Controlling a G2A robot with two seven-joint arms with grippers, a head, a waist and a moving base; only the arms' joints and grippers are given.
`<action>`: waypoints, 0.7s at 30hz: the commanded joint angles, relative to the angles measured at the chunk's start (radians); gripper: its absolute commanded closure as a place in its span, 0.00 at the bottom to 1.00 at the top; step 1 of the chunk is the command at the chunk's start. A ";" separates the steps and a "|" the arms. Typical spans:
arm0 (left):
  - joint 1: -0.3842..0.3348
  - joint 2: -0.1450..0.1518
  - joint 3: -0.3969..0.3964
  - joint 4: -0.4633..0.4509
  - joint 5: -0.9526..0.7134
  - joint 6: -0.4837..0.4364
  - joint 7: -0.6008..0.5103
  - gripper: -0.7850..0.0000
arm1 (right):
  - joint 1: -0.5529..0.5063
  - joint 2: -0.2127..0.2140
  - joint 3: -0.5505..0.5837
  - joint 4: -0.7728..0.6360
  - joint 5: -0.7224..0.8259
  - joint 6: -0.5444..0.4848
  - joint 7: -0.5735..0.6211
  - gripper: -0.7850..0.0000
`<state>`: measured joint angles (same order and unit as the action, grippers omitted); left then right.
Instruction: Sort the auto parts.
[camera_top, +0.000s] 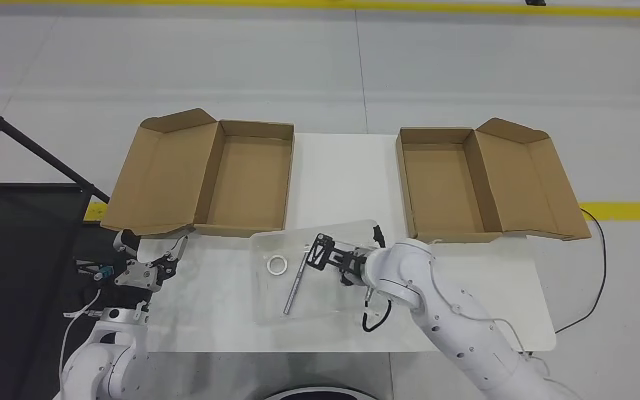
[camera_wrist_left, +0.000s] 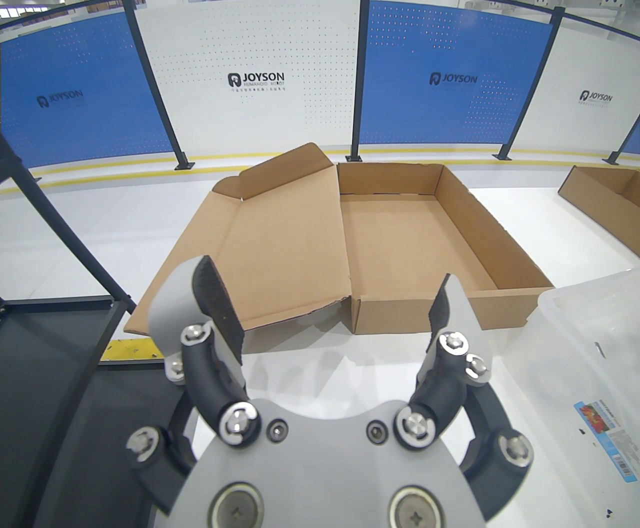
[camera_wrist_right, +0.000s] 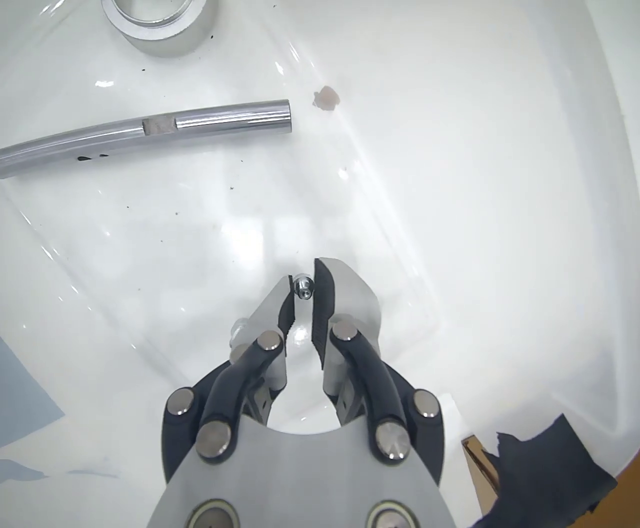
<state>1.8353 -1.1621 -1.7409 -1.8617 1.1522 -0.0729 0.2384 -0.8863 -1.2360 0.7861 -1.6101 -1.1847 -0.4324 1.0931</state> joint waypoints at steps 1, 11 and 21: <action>0.000 0.000 0.000 0.000 0.000 0.000 0.000 0.00 | -0.001 0.000 0.003 -0.004 0.000 -0.001 0.001 1.00; 0.000 0.000 0.000 0.000 0.000 0.000 0.000 0.00 | -0.026 0.021 0.123 -0.134 0.066 -0.026 -0.066 1.00; 0.000 0.000 0.000 0.000 0.000 0.000 0.000 0.00 | -0.121 0.068 0.430 -0.291 0.196 -0.062 -0.237 1.00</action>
<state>1.8353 -1.1621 -1.7409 -1.8617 1.1522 -0.0729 0.2384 -1.0009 -1.1713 1.1858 -1.8954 -0.9906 -0.4999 0.8696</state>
